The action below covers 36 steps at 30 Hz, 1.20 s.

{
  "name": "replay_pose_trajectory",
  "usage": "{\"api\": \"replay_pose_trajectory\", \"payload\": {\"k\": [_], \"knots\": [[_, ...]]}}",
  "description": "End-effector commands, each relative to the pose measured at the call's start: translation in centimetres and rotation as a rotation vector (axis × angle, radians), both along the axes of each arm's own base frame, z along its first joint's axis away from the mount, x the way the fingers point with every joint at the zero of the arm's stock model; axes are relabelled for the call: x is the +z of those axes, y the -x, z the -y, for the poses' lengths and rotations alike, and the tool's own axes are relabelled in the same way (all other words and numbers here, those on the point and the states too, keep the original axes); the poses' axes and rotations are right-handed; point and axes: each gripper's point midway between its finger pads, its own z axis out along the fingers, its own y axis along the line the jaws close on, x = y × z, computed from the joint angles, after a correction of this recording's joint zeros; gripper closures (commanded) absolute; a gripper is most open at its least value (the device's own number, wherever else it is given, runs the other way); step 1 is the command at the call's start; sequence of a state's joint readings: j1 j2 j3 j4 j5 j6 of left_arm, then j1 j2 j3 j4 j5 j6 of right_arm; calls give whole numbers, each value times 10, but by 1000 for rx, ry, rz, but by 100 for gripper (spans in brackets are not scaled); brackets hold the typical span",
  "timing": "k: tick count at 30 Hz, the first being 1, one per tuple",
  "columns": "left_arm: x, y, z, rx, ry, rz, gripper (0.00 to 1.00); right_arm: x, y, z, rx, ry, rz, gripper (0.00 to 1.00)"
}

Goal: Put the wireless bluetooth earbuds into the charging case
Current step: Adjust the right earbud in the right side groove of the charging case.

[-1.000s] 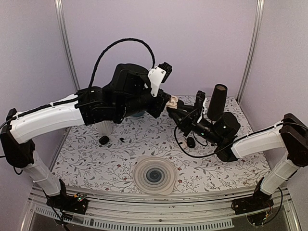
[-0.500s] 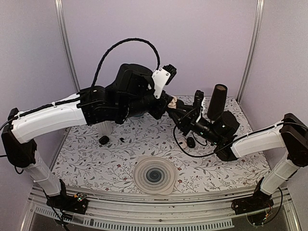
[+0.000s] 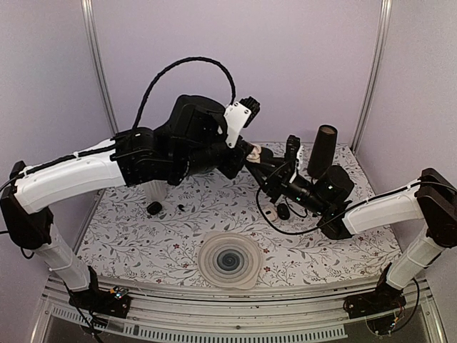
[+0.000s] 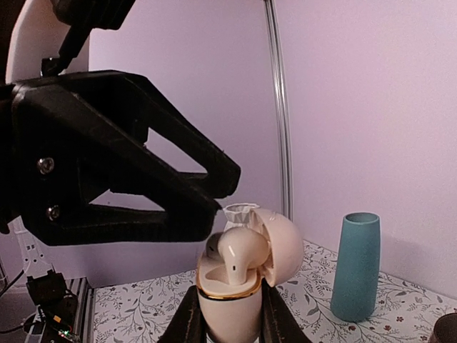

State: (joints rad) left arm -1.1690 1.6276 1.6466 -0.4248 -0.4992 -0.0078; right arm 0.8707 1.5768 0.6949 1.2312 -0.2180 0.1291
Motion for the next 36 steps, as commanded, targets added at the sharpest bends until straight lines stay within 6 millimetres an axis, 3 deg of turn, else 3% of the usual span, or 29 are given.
{"api": "replay_pose_trajectory", "payload": {"k": [1,10,14,20,28,36], "knots": [[31,-7,-23,62,121,-24,67,13,0,-2,-49,7,55,96],[36,-33,-50,104,245,-154,69,21,13,-5,-8,23,125,96],[35,-31,-48,22,233,-180,69,21,20,-4,22,27,136,96],[40,-10,-47,-93,267,-198,65,24,-8,9,-150,24,86,97],[18,-13,-28,-32,368,-393,70,34,-25,13,-342,6,155,97],[14,-11,-15,11,470,-502,68,34,-39,19,-548,19,230,97]]}}
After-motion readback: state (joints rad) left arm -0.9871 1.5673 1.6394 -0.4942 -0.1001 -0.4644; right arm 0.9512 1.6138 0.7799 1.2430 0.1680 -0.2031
